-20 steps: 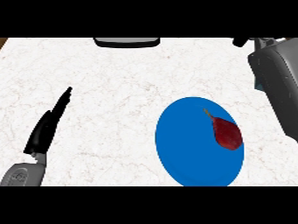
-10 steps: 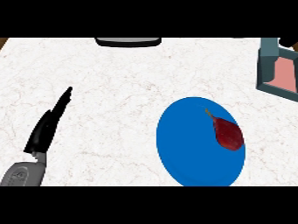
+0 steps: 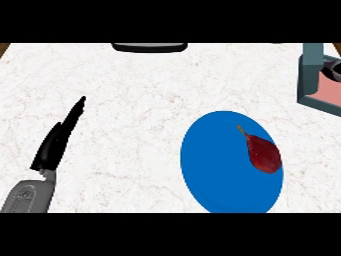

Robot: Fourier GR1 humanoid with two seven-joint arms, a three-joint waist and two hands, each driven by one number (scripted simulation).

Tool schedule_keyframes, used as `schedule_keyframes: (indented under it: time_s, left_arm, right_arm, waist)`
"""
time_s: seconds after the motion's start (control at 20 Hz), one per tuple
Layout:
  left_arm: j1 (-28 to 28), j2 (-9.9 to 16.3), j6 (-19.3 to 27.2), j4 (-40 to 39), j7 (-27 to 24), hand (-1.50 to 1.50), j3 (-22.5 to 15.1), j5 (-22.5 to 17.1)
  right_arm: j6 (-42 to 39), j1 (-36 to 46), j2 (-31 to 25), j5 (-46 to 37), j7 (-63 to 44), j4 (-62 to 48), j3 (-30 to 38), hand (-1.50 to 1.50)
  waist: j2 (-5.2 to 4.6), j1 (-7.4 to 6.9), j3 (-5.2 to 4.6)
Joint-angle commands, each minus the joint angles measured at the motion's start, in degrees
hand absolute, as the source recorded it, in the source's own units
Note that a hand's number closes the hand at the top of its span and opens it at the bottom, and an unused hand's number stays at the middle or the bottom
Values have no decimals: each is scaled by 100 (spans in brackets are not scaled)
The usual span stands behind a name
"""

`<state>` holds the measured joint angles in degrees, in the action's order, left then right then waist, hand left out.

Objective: Pick the eggplant from the plate and place it in the cardboard box

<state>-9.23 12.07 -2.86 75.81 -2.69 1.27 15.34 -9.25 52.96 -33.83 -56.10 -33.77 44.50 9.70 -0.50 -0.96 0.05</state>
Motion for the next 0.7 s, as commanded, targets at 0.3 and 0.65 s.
schedule_keyframes:
  time_s: [0.3, 0.65]
  left_arm:
    - [7, -143, 111, -18, -49, 0, -86, 119]
    - [12, -145, 65, 119, 213, 0, 7, 20]
  right_arm:
    - [1437, 72, 151, 931, 1874, -641, 963, -150]
    - [2345, -114, 480, 2022, 2910, -818, 1978, -150]
  waist:
    - [-21, -42, 8]
    - [6, -10, 7]
